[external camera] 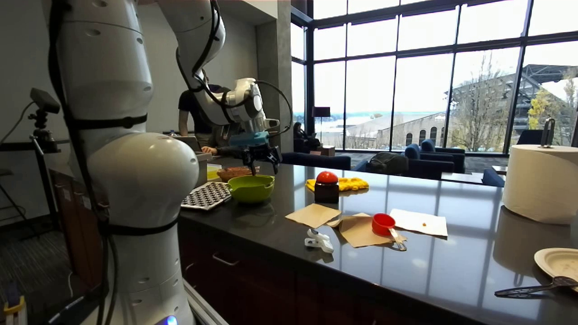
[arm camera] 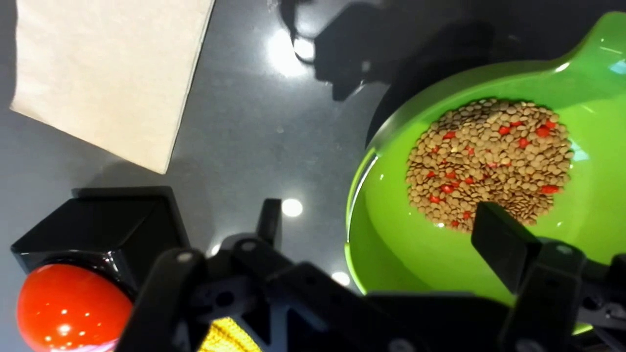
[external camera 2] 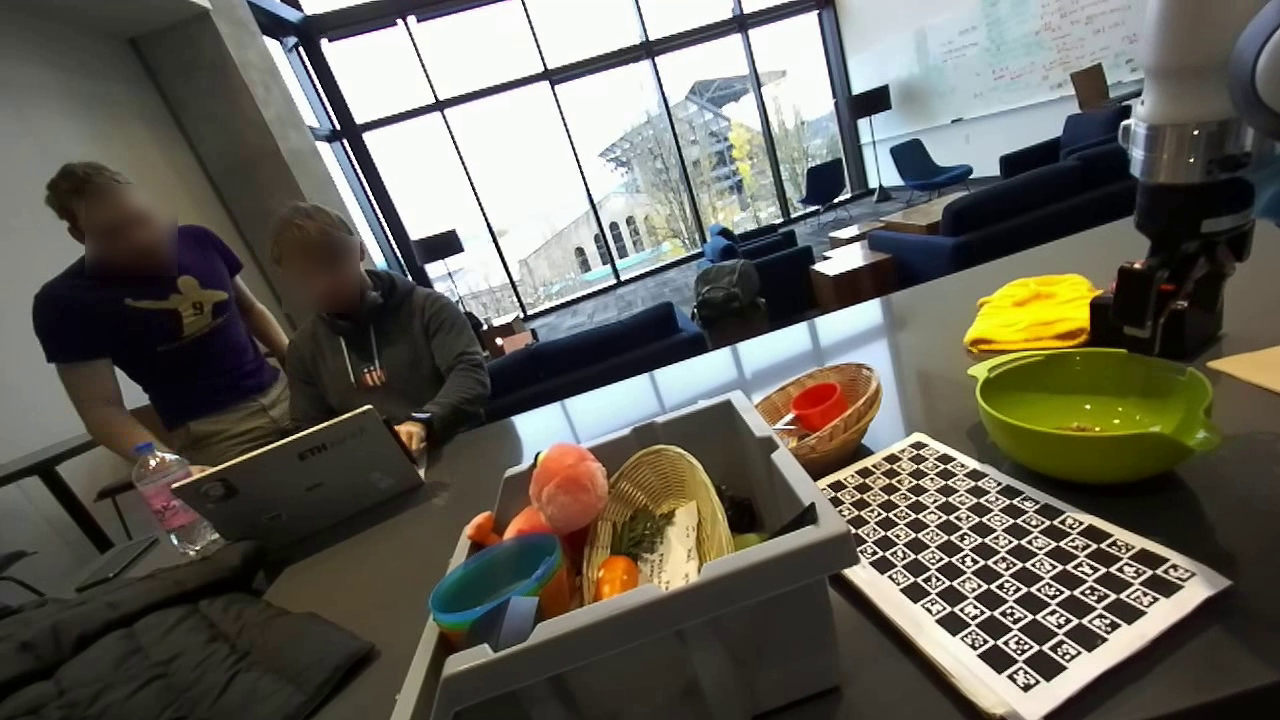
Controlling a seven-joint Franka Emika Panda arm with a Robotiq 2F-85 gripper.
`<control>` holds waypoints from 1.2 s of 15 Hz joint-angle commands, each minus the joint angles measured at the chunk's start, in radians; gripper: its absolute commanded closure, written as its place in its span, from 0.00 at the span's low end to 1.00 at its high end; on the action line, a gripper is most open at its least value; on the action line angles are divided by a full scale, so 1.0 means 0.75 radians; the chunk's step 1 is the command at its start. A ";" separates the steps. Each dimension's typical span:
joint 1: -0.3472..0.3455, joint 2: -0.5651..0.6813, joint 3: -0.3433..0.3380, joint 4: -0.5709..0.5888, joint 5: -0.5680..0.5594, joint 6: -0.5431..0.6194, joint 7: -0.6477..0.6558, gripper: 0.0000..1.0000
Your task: Move the green bowl to the right
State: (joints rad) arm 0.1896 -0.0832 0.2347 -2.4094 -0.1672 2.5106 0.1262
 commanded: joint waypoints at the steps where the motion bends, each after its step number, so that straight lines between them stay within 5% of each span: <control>1: 0.006 -0.001 -0.005 0.001 0.002 -0.003 -0.003 0.00; 18: -0.005 0.094 -0.036 -0.012 0.086 0.148 -0.014 0.00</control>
State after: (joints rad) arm 0.1814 -0.0417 0.2134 -2.4295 -0.1370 2.5950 0.1340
